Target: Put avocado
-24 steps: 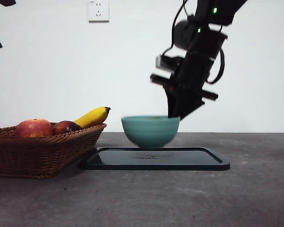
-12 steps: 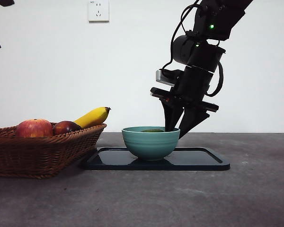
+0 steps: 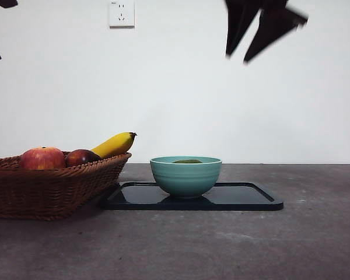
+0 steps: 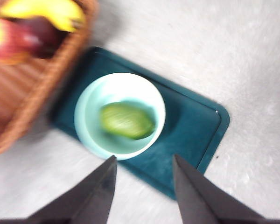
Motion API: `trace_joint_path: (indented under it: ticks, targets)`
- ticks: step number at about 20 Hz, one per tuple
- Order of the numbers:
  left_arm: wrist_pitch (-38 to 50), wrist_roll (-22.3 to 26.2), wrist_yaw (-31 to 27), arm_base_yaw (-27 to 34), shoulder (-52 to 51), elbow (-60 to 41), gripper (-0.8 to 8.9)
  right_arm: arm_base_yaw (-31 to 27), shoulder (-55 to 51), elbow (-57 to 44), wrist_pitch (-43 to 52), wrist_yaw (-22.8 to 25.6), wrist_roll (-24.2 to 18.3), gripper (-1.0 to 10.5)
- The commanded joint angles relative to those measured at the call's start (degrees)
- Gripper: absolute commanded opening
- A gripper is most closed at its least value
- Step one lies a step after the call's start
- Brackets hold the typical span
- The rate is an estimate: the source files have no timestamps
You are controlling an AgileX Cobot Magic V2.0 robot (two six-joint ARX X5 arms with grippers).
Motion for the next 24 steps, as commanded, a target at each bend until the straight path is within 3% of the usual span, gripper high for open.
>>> trace_joint_path:
  ticks: [1,8,15,24]
  targets:
    - [0.28,0.52,0.31,-0.26,0.28,0.50,3.11,1.68,-5.55,-0.81,-0.17,0.31,-0.57,1.9]
    - [0.92,0.55,0.31,-0.24,0.28,0.50,3.11,7.37,-27.08,-21.77,4.57,-0.20,-0.48,1.9]
    - [2.14,0.50,0.31,-0.26,0.28,0.50,3.11,15.43,-43.36,-43.82,11.32,-3.19,4.22,1.9]
    - [2.16,0.50,0.31,-0.24,0.28,0.50,3.11,17.05,-45.44,-46.42,12.83,-3.19,4.37,1.9]
